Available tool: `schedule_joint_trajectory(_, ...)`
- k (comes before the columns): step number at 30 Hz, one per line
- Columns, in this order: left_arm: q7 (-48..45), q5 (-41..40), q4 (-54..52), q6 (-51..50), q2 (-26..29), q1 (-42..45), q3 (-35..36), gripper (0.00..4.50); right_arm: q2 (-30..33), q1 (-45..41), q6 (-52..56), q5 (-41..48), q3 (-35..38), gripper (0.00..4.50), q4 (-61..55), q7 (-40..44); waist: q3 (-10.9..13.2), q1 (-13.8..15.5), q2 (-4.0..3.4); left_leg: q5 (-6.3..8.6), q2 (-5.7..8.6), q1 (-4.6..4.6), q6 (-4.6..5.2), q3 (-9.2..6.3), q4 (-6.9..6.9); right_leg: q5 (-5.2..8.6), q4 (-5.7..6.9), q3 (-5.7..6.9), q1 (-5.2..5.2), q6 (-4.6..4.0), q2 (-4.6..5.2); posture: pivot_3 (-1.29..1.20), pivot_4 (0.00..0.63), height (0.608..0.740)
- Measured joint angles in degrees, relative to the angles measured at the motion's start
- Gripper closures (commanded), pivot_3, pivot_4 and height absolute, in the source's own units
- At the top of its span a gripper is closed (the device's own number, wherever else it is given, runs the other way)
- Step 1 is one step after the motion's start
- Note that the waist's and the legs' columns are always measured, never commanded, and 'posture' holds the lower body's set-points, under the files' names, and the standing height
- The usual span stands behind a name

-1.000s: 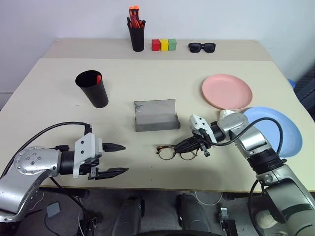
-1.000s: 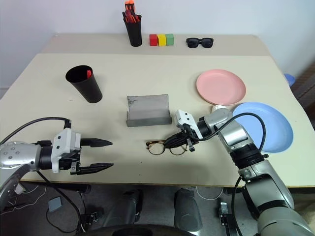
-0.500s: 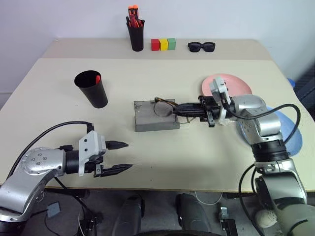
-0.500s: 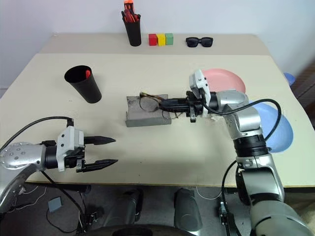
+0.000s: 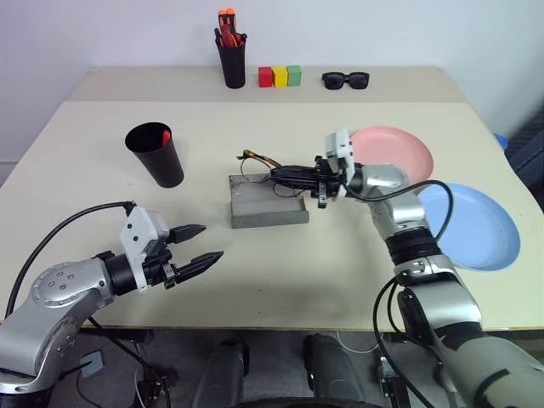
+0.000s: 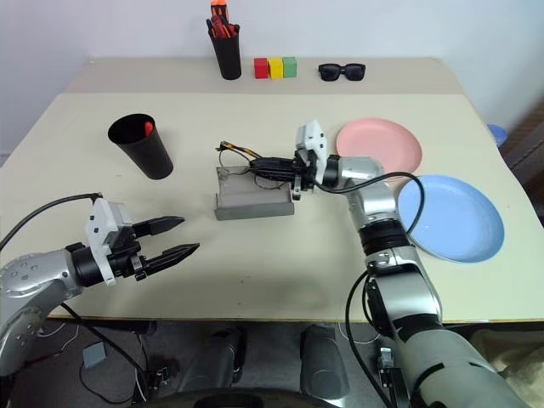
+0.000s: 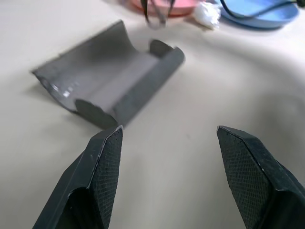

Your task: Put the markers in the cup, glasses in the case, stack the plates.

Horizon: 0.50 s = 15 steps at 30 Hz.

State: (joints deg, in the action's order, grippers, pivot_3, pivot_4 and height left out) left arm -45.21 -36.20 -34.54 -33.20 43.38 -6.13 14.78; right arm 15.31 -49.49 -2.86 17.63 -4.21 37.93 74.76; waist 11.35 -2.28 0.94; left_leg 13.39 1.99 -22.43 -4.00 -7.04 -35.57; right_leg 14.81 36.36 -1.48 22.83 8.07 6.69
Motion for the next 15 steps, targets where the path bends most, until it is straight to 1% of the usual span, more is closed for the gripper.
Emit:
schedule_joint_trajectory(6,2.19,-0.58,-1.27,-0.22,-0.67,-0.57,0.09,1.27,-1.87,-1.77,-7.83,-3.57,-0.26,4.42,9.45,0.45,0.0,-0.3,0.0,0.0,0.0,0.0,0.0,0.0,0.04,0.0,-0.01,0.0,0.03,0.0,0.0,0.0,0.15,0.74)
schedule_joint_trajectory(13,3.45,-0.66,-1.63,-0.22,-0.73,-1.05,0.1,1.27,-1.76,-2.15,-11.72,-7.46,-1.95,4.42,13.92,2.64,0.01,-0.31,-0.01,0.0,0.0,0.0,-0.01,0.0,0.05,0.0,-0.01,0.0,0.03,0.0,0.0,0.0,0.15,0.74)
schedule_joint_trajectory(15,3.73,-0.66,-1.63,-0.22,-0.73,-1.06,0.1,1.27,-0.84,-2.18,-12.35,-8.59,-2.87,3.75,13.92,4.25,0.01,-0.31,-0.01,0.0,0.0,0.0,-0.01,0.0,0.05,0.0,-0.01,0.0,0.03,0.0,0.0,0.0,0.15,0.74)
